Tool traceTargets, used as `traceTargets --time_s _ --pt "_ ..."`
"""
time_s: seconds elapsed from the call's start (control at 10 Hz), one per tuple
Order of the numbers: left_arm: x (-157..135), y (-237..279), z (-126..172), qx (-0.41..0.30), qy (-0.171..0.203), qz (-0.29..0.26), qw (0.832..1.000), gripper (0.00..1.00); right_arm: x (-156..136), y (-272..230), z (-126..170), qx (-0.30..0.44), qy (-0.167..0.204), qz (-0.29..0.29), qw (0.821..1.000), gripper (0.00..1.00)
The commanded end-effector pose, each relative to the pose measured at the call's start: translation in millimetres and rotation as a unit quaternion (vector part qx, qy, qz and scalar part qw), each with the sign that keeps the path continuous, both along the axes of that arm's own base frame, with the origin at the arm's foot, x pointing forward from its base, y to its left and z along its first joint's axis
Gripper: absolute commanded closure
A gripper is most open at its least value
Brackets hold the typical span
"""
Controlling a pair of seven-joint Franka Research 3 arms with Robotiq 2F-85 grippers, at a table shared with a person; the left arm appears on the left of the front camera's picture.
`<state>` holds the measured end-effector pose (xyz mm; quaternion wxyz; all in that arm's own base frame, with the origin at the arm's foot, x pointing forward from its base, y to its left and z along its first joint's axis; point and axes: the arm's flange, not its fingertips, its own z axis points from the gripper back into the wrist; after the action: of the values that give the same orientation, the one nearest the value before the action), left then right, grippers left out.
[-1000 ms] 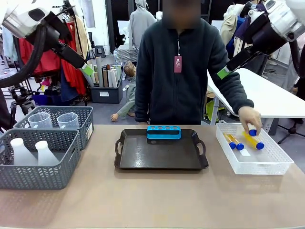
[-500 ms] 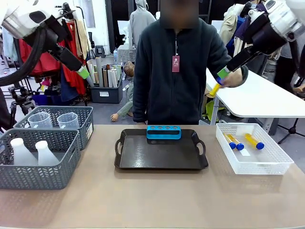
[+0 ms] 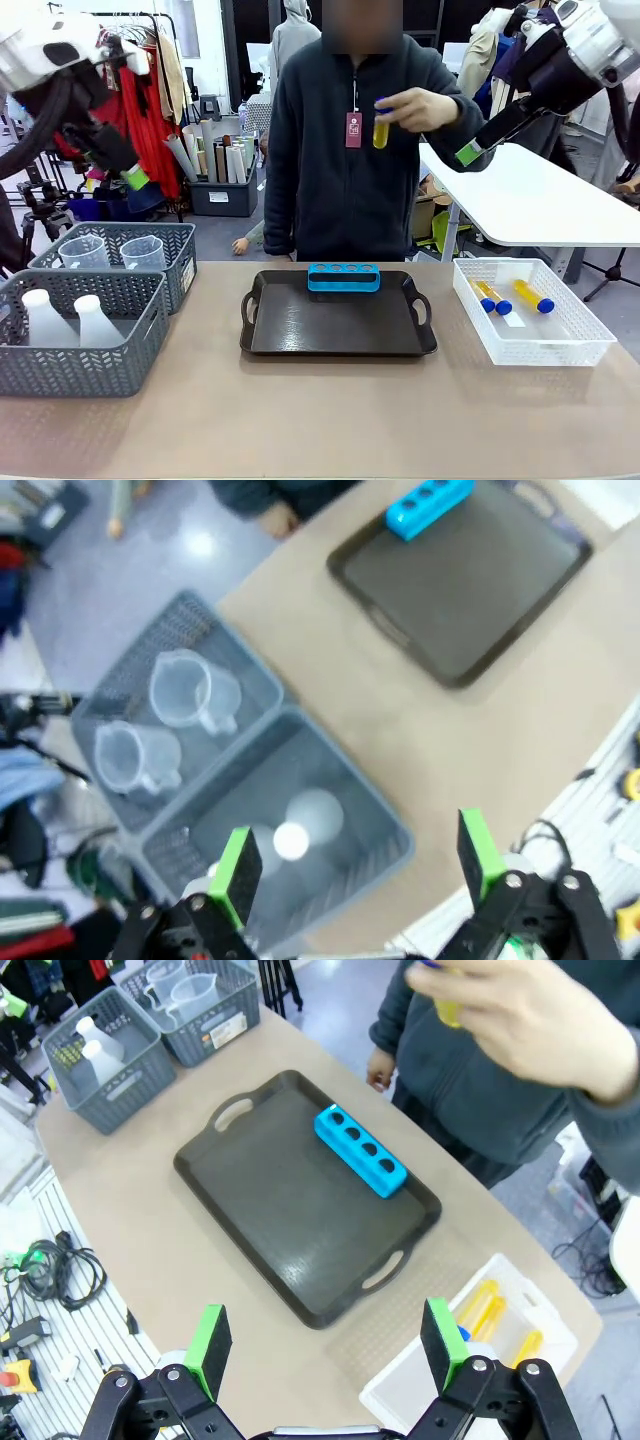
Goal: Prepare the laboratory tools.
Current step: Pick up one Small flask and place it on the Handle tray.
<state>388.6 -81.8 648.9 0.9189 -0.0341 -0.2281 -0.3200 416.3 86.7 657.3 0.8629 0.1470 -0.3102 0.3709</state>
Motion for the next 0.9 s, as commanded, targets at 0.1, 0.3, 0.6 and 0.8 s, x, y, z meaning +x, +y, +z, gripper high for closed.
traceTargets --time_s 0.1,0.3,0.6,0.8 --pt "-15.1 17.1 -35.6 0.023 0.08 0.07 0.994 0.0 -1.1 -1.1 -0.3 0.001 0.0 0.0 1.0 0.0" --pt "-22.1 37.9 -61.1 0.034 0.111 0.104 0.988 0.0 -1.1 -1.1 -0.3 0.001 0.0 0.0 1.0 0.0" --pt "-18.5 57.5 -84.5 0.035 0.132 0.128 0.982 0.0 -1.1 -1.1 -0.3 0.001 0.0 0.0 1.0 0.0" --pt "-18.4 52.7 -84.0 0.033 0.133 0.113 0.984 0.0 -1.1 -1.1 -0.3 0.001 0.0 0.0 1.0 0.0"
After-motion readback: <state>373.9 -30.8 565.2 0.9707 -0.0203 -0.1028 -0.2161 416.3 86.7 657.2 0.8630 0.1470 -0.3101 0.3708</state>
